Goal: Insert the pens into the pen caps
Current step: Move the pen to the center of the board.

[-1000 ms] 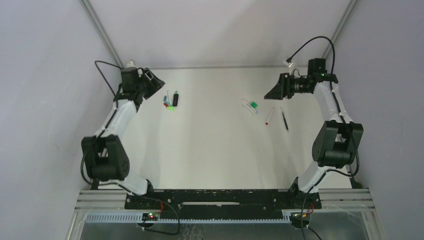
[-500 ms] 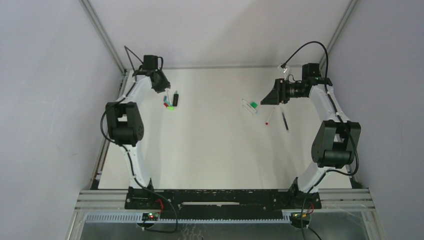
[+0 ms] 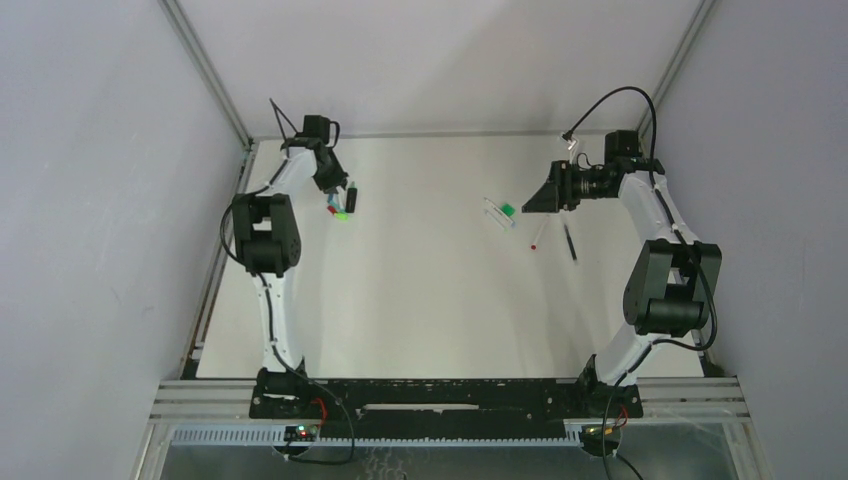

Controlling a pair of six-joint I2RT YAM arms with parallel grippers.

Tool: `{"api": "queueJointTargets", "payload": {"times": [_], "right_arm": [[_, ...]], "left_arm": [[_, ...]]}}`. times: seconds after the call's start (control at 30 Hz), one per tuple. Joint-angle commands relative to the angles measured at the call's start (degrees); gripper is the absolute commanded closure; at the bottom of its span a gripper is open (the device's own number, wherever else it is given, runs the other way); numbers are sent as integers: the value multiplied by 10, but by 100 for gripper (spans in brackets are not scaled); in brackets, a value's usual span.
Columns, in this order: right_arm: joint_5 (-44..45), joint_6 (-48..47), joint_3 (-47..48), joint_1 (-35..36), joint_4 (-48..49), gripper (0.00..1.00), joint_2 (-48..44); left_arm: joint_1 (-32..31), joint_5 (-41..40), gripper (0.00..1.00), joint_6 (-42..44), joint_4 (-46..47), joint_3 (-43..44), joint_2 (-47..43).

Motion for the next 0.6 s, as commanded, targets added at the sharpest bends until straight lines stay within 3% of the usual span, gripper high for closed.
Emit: {"api": "queueJointTargets", "payload": {"times": [0.0, 0.4, 0.57], "right_arm": [[-10, -4, 3, -4, 12, 38, -13], [-18, 1, 5, -14, 14, 38, -10], [-22, 3, 8, -19, 14, 39, -8]], "left_arm": [[-1, -17, 73, 14, -23, 42, 15], [-1, -31, 74, -1, -54, 63, 47], [-3, -25, 79, -10, -62, 62, 53]]}}
